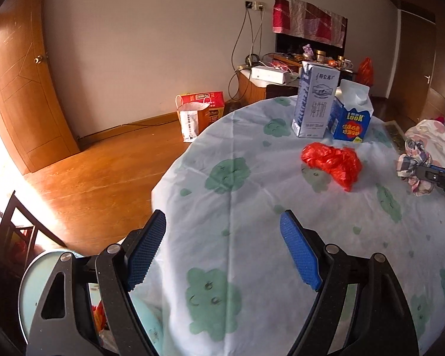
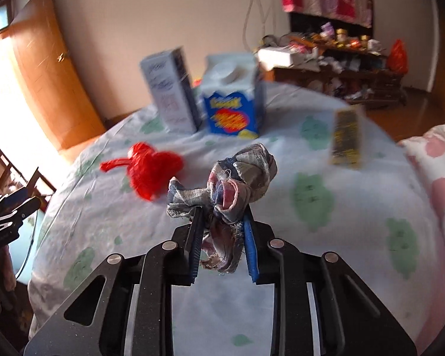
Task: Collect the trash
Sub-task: 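Grasp the plaid cloth with the right tool while the left tool grasps the red plastic bag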
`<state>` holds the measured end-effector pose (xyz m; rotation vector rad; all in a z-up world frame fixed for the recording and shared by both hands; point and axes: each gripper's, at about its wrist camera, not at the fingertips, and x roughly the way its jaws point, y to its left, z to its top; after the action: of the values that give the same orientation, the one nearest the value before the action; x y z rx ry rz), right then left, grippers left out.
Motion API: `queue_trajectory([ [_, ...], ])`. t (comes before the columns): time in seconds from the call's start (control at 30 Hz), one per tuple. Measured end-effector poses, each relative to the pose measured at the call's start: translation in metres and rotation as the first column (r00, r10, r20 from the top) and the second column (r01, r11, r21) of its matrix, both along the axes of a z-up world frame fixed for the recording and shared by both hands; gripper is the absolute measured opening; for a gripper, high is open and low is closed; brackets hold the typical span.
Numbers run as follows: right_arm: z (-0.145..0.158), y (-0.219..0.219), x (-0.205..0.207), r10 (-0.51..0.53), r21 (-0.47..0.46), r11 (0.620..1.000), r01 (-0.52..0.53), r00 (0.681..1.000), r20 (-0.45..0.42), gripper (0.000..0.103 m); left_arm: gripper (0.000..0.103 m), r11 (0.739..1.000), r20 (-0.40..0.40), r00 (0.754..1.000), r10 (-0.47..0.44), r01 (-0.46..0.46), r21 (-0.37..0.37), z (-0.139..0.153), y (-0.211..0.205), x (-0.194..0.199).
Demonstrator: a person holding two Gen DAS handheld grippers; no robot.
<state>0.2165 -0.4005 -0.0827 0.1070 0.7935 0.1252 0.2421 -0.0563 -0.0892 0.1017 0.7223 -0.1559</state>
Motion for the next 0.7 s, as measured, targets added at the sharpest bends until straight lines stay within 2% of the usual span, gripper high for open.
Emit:
queue_trajectory([
  [0.13, 0.0, -0.022, -0.009, -0.049, 0.006, 0.999, 0.049, 0.999, 0.007, 0.026, 0.078, 0.999, 0.013, 0.999, -0.052, 0.052, 0.007, 0.004, -0.037, 0.022],
  [0.33, -0.003, -0.05, -0.015, -0.07, 0.018, 0.997, 0.07, 0.997, 0.009, 0.026, 0.078, 0.998, 0.037, 0.998, -0.05, 0.049, 0.029, 0.011, -0.066, 0.069],
  [0.47, -0.009, -0.06, -0.012, -0.072, 0.031, 0.997, 0.072, 0.997, 0.004, 0.027, 0.077, 0.995, -0.005, 0.995, -0.099, 0.099, 0.034, -0.002, -0.091, 0.093],
  [0.53, -0.012, -0.059, -0.01, -0.072, 0.032, 0.997, 0.072, 0.997, 0.0, 0.027, 0.076, 0.988, -0.057, 0.987, -0.153, 0.154, 0.012, -0.014, -0.103, 0.099],
  [0.6, -0.015, -0.059, -0.01, -0.07, 0.031, 0.997, 0.07, 0.998, -0.007, 0.028, 0.067, 0.983, -0.095, 0.978, -0.183, 0.185, 0.008, -0.026, -0.114, 0.102],
  [0.67, -0.017, -0.057, -0.009, -0.07, 0.033, 0.997, 0.07, 0.997, -0.01, 0.028, 0.046, 0.974, -0.132, 0.966, -0.224, 0.224, -0.013, -0.038, -0.122, 0.103],
  [0.7, -0.017, -0.057, -0.009, -0.07, 0.036, 0.997, 0.071, 0.997, -0.01, 0.028, 0.042, 0.972, -0.141, 0.962, -0.235, 0.233, -0.03, -0.041, -0.124, 0.103],
])
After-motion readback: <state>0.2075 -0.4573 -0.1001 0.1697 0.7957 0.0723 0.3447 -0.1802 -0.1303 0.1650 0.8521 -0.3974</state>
